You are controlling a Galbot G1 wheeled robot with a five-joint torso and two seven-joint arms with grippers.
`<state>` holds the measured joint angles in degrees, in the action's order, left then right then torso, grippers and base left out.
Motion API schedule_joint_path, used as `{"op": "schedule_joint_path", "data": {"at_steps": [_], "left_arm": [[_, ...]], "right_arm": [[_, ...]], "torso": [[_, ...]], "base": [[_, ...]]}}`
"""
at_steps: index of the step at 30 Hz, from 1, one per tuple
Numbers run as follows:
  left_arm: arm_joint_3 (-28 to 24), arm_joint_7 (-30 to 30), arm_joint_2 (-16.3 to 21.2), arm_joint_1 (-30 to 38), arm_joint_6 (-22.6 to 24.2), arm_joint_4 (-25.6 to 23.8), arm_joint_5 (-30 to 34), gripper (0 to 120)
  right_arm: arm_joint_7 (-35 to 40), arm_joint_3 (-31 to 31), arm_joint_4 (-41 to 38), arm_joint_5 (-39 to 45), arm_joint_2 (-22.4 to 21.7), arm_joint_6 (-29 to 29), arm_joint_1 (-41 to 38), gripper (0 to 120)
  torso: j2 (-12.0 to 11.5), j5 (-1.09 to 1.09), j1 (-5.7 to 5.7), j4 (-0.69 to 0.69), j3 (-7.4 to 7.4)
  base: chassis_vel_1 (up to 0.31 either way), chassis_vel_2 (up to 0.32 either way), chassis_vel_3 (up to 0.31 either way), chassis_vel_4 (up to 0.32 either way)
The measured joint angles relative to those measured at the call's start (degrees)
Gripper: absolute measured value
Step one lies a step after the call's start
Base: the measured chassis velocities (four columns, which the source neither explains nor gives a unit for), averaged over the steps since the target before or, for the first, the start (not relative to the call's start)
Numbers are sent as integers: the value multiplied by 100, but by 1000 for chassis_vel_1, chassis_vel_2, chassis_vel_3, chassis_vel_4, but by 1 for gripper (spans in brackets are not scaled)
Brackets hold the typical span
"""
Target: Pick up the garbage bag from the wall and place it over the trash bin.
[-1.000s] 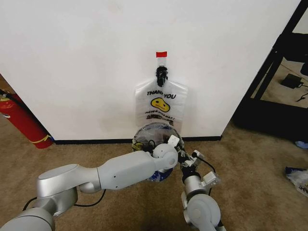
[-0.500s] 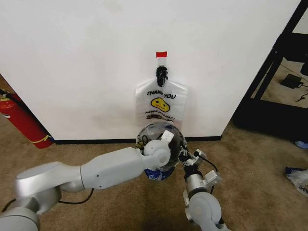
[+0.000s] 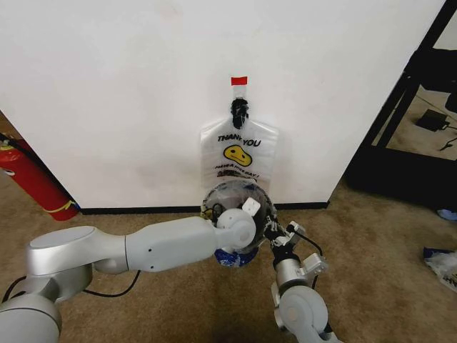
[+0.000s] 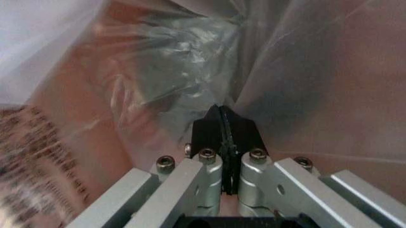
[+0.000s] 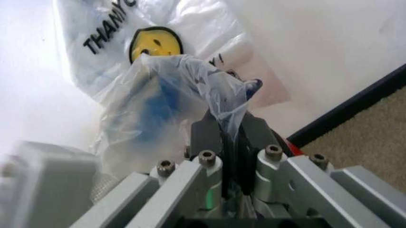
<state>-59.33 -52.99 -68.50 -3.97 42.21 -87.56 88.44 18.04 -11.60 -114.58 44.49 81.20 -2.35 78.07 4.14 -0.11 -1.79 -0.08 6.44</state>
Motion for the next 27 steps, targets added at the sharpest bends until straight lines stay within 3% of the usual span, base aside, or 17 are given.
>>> {"op": "schedule_joint_path", "data": {"at_steps": [14,27], "left_arm": [[421,84,-581,-275,1,459,-122,0],[653,-81,-677,-453,-7,450,67,0]], "right_arm": [[9,72,-3,-36,79,-4,36,1],[32,68,7,-37,145,-19,58,1]], "torso": [[0,0,0,-2,0],[0,0,0,-1,0]], "base": [[0,0,0,0],[0,0,0,0]]}}
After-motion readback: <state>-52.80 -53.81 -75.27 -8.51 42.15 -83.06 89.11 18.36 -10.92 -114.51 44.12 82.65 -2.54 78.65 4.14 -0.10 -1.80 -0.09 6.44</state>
